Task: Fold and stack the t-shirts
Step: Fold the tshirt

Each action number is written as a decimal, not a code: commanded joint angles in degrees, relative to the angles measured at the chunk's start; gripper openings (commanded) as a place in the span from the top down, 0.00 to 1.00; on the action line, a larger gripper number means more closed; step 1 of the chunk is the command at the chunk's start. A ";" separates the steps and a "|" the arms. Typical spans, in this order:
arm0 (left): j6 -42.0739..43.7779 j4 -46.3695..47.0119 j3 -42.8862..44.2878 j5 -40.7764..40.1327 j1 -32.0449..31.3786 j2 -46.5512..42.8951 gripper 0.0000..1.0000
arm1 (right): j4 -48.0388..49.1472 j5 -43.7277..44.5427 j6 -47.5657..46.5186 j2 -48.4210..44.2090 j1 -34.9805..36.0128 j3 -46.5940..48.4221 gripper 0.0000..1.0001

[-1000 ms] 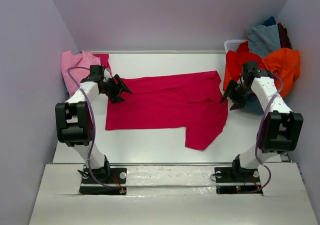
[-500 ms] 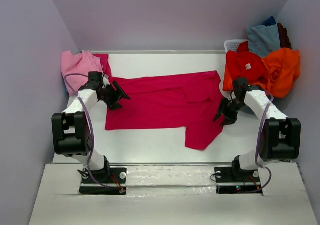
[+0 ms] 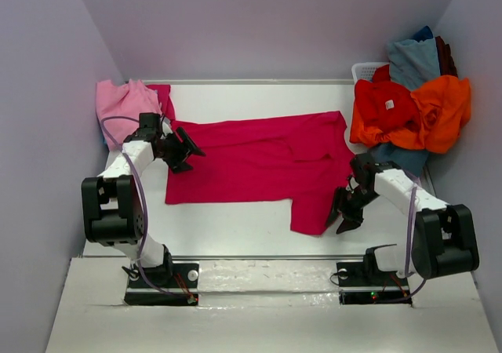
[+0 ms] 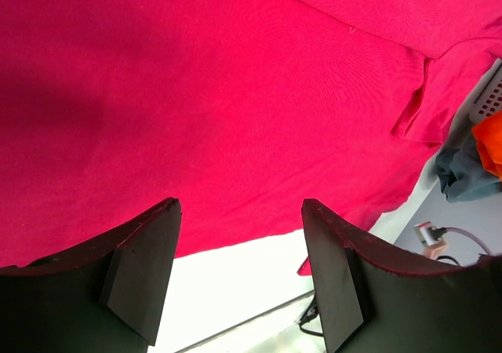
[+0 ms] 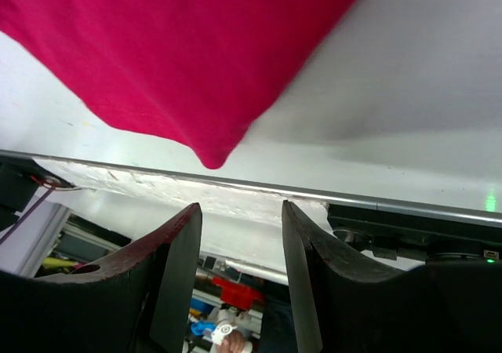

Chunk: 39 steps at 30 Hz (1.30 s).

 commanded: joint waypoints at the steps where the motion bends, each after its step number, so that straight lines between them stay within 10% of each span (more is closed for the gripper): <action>1: -0.01 0.71 2.21 0.32 -0.20 0.57 0.26 | 2.86 -2.16 2.53 -0.36 1.45 -2.29 0.49; 22: 1.57 0.36 3.18 -0.38 -0.20 3.74 0.26 | 15.87 -3.83 7.01 11.24 6.64 -2.82 0.50; 29: 1.74 0.18 4.58 -0.56 -0.20 4.88 0.26 | 11.14 0.29 7.89 8.35 7.17 0.51 0.85; 39: 1.57 0.89 4.85 -0.21 -0.20 6.38 0.26 | 1.12 5.40 9.12 1.31 7.17 10.27 0.89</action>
